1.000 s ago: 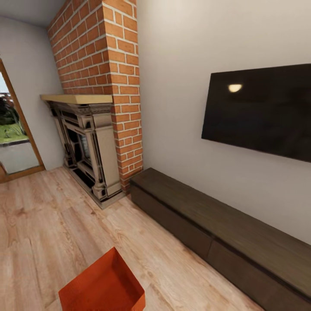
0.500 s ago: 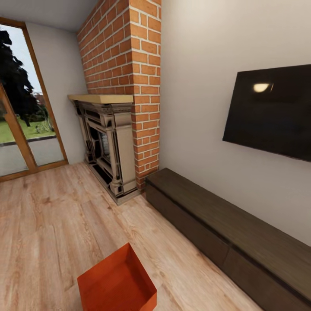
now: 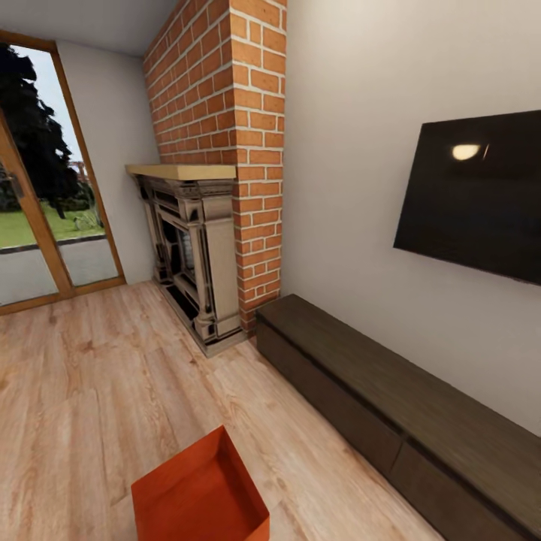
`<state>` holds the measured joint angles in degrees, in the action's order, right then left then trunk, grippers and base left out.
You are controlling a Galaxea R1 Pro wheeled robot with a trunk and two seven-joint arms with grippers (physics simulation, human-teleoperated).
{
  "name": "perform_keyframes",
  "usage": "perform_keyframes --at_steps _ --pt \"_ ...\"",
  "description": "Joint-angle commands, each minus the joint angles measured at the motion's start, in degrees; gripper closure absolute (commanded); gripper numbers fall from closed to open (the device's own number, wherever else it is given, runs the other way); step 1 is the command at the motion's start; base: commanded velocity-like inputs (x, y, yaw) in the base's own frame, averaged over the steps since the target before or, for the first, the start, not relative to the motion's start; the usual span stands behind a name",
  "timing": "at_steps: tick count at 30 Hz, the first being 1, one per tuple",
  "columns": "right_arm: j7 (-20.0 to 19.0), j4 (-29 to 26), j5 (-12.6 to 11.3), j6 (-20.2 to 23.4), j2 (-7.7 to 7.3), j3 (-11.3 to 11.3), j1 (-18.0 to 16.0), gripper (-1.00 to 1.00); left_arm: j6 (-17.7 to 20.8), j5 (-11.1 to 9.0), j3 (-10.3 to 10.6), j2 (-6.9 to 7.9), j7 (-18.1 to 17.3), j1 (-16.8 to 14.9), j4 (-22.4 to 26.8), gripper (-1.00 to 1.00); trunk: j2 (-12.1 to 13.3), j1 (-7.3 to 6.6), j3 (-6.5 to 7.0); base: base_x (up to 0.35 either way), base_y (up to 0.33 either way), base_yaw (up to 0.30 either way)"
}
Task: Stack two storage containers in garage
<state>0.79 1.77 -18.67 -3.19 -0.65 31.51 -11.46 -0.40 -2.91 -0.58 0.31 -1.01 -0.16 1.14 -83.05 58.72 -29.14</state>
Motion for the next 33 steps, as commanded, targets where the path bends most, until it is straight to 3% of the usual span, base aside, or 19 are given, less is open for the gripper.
perform_keyframes --at_steps 1,10,33 --pt "0.0 0.2 -0.5 -0.3 0.04 0.5 -0.1 -1.00 0.0 -0.3 0.0 0.02 -0.1 0.0 0.0 -1.00 0.0 0.01 -0.05 0.156 -0.152 0.000" --pt "0.1 0.2 -0.5 -0.4 0.04 0.5 -0.1 -1.00 0.0 -0.3 -0.1 0.08 -0.1 0.0 0.0 -1.00 0.0 0.01 -0.05 0.090 -0.072 0.043" --pt "0.0 0.2 -0.5 -0.4 0.03 0.5 -0.1 -1.00 0.0 -0.3 -0.1 0.04 0.0 0.0 0.0 -1.00 0.0 0.01 -0.05 0.001 -0.001 0.261"
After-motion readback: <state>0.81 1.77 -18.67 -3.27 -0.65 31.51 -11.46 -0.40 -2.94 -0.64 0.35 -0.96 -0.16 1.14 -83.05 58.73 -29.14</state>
